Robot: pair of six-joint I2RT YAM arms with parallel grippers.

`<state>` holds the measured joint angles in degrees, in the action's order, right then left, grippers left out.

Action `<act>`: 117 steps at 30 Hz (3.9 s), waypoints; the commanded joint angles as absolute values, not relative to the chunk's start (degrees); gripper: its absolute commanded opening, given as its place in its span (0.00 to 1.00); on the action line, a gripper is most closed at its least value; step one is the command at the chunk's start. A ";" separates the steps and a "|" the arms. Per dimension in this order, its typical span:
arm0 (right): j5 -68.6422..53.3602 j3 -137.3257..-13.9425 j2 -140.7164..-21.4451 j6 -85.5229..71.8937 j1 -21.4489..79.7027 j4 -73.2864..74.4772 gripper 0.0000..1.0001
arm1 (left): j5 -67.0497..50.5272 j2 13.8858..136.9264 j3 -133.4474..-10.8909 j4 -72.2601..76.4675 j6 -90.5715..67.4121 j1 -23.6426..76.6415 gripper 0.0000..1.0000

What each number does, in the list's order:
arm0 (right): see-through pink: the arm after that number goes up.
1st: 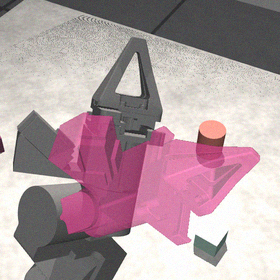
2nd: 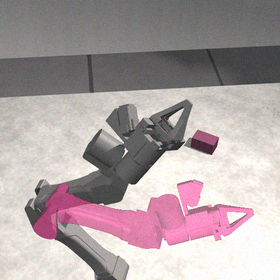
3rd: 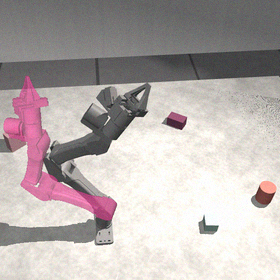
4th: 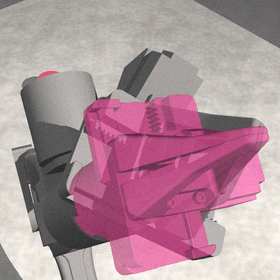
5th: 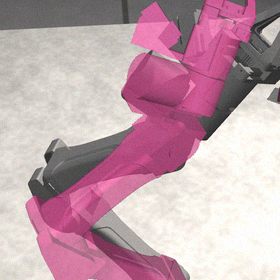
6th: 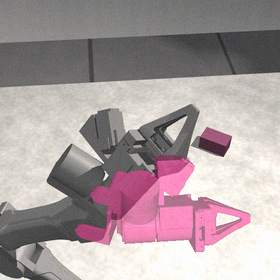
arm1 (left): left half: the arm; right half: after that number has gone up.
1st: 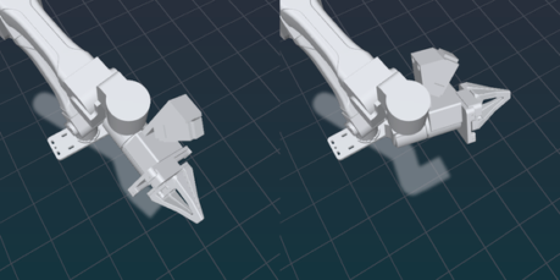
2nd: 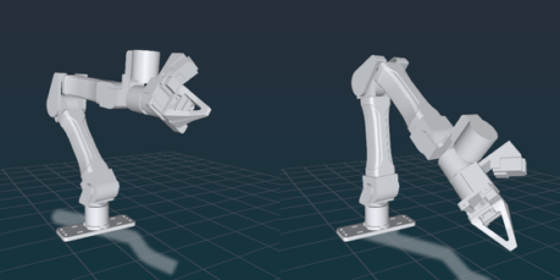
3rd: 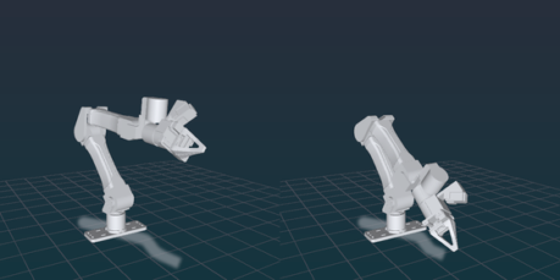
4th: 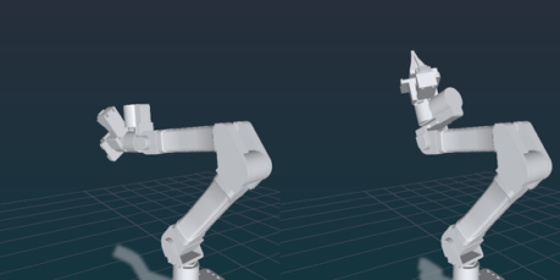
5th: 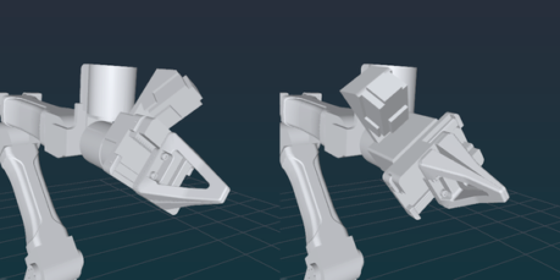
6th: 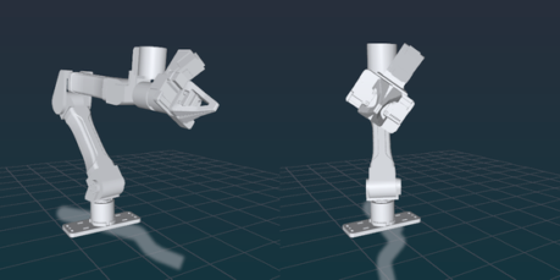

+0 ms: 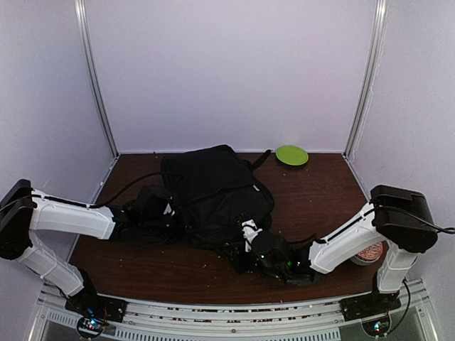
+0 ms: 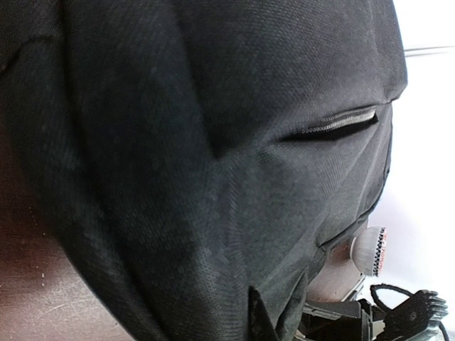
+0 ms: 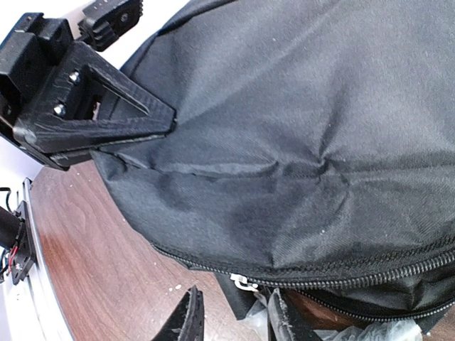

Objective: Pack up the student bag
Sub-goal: Zip the student bag at the center of the board.

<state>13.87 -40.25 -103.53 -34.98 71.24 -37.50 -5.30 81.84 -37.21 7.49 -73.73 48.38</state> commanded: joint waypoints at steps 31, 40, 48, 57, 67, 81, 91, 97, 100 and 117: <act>13.74 -43.93 -106.96 -34.99 70.00 -34.39 0.16 | -7.23 79.02 -40.18 10.15 -72.60 48.69 0.00; 14.04 -43.97 -106.98 -34.97 69.97 -32.43 0.15 | -7.13 79.01 -40.26 10.11 -72.60 48.69 0.00; 14.29 -44.27 -106.79 -34.59 69.97 -32.20 0.09 | -7.12 78.79 -40.18 10.10 -72.62 48.70 0.00; 14.62 -44.36 -106.14 -34.26 70.04 -31.95 0.00 | -7.19 78.84 -39.94 10.34 -72.81 48.69 0.00; 16.81 -45.42 -101.16 -35.08 69.99 -17.01 0.00 | -6.43 78.75 -39.26 10.69 -72.38 48.69 0.00; 20.33 -41.25 -95.83 -38.04 64.48 -2.20 0.00 | -5.64 76.40 -35.64 11.50 -72.28 48.60 0.00; 19.88 -37.51 -91.69 -35.46 57.33 -2.31 0.00 | -5.19 74.50 -34.21 8.46 -69.90 48.61 0.00; 18.30 -37.72 -92.18 -32.71 52.76 -3.44 0.00 | -5.23 73.56 -32.65 6.61 -69.13 48.60 0.00; 17.12 -38.21 -92.56 -31.98 50.45 -4.57 0.00 | -5.03 73.10 -31.77 5.99 -68.95 48.60 0.00; -1.89 -36.49 -81.17 -28.48 50.76 -1.15 0.27 | -10.09 73.07 -31.65 0.73 -56.45 40.69 0.00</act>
